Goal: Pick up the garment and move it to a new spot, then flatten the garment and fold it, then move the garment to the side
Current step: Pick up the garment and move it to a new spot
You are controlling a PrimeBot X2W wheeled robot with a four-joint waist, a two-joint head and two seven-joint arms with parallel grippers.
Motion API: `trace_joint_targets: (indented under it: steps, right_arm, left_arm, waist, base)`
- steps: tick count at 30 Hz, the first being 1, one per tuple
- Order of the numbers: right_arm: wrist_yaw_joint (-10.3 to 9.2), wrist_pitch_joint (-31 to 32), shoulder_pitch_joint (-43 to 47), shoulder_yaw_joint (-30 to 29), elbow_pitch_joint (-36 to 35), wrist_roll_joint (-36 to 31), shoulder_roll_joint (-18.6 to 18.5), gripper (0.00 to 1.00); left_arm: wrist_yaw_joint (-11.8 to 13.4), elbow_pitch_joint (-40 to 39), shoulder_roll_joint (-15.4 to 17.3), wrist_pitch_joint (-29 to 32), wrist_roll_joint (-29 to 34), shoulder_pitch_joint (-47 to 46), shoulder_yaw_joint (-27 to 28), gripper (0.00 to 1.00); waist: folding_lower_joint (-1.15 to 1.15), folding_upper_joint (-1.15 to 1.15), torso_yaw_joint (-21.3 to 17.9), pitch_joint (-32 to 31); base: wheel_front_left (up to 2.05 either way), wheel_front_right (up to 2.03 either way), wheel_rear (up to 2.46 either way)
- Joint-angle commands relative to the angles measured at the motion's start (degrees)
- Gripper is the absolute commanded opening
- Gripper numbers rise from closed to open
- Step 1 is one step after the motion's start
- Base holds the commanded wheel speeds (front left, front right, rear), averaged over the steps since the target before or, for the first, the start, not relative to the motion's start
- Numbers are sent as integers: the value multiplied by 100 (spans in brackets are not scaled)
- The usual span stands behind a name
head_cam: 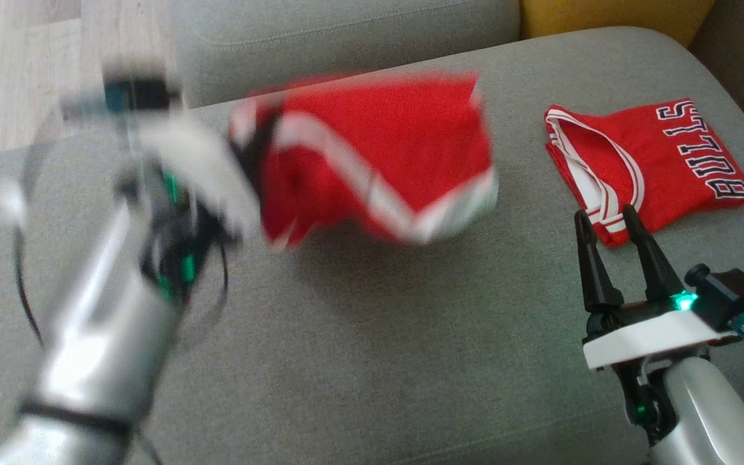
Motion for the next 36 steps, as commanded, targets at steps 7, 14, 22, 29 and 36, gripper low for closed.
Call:
trace_joint_targets:
  steps: [7,14,22,29,36]
  right_arm:
    - [39,-53,-115,103,-128,10,-105,100]
    - [39,-53,-60,82,-129,-4,-140,100]
    - [39,-53,102,8,-160,-49,-148,100]
    - [39,-53,247,-38,-320,-68,-149,100]
    - [39,-53,481,-73,-381,-66,-175,100]
  left_arm:
    - [-251,616,423,-776,-39,1582,-118,100]
    - [-294,418,954,-1151,23,1588,-498,100]
    - [118,-334,1711,-1405,558,1755,-521,100]
    - [1446,-1474,1854,-2644,1150,2418,-39,100]
    - [2407,-2475,1468,-3046,1969,3495,539,100]
  waist:
    - [0,0,31,104]
    - [0,0,241,4]
    - [0,0,446,-149]
    - [0,0,612,-216]
    - [0,0,722,-234]
  base:
    - [0,0,0]
    - [0,0,0]
    - [0,0,0]
    - [0,0,0]
    - [0,0,0]
